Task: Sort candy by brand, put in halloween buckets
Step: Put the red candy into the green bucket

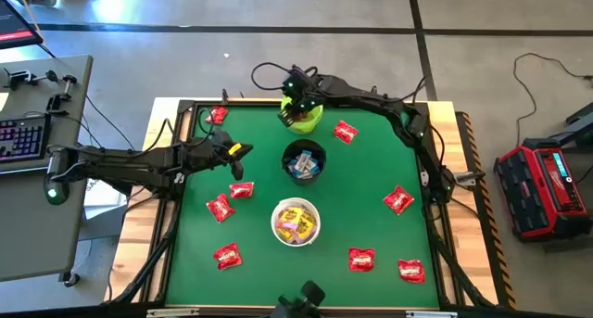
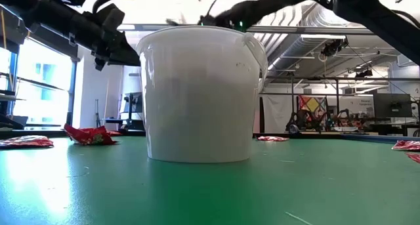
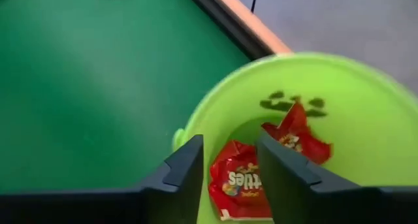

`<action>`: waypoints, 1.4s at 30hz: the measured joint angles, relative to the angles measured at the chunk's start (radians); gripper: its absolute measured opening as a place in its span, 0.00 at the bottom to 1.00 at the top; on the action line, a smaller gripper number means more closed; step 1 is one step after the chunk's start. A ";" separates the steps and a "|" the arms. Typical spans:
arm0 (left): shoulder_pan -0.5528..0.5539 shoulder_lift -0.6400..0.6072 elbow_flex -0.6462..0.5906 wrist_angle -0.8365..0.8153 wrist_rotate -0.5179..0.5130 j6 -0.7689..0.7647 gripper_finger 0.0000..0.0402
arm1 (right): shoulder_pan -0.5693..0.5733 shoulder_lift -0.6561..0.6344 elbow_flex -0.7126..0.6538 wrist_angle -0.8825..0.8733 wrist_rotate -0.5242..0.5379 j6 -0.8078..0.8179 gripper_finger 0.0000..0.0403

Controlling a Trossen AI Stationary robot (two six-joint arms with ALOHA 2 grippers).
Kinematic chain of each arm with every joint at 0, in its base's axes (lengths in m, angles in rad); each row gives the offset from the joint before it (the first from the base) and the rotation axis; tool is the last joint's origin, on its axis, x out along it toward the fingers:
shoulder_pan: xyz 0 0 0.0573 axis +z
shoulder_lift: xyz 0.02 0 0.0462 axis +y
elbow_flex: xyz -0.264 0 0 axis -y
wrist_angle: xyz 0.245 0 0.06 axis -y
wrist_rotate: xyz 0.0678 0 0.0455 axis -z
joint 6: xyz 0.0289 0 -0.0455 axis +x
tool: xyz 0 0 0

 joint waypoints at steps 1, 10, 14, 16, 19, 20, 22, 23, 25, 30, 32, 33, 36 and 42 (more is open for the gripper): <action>0.000 0.000 0.000 -0.002 0.003 0.002 0.00 | 0.008 0.000 0.029 -0.023 0.019 -0.018 0.27; 0.000 0.000 0.001 -0.032 0.094 0.059 0.00 | 0.103 -0.003 0.215 -0.085 0.057 -0.104 0.03; 0.000 0.000 0.001 -0.063 0.136 0.081 0.00 | 0.152 -0.002 0.216 -0.082 0.061 -0.107 0.01; 0.000 0.000 0.001 -0.071 0.153 0.099 0.00 | 0.183 -0.002 0.216 -0.073 0.085 -0.105 0.00; 0.000 0.000 0.001 -0.077 0.217 0.139 0.00 | 0.232 -0.002 0.216 -0.040 0.140 -0.105 0.00; -0.002 0.000 0.001 -0.076 0.238 0.150 0.00 | 0.246 -0.002 0.216 -0.033 0.148 -0.106 0.00; -0.011 0.000 0.001 -0.077 0.253 0.160 0.00 | 0.268 -0.002 0.216 -0.021 0.154 -0.105 0.00; -0.017 0.000 0.001 -0.077 0.256 0.165 0.00 | 0.276 -0.002 0.216 -0.019 0.155 -0.105 0.00; -0.029 0.000 0.001 -0.077 0.256 0.167 0.00 | 0.292 -0.002 0.216 -0.019 0.163 -0.104 0.00; -0.046 0.000 0.001 -0.090 0.244 0.167 0.00 | 0.325 -0.002 0.216 -0.012 0.181 -0.083 0.00; -0.050 0.000 0.001 -0.104 0.237 0.167 0.00 | 0.342 -0.002 0.216 -0.011 0.181 -0.069 0.00; -0.050 0.000 0.001 -0.109 0.236 0.167 0.00 | 0.352 -0.002 0.216 -0.011 0.181 -0.064 0.00; -0.050 0.000 0.001 -0.114 0.236 0.167 0.00 | 0.387 -0.002 0.216 -0.006 0.180 -0.057 0.00; -0.050 0.000 0.001 -0.114 0.237 0.176 0.00 | 0.433 -0.002 0.215 -0.007 0.167 -0.025 0.00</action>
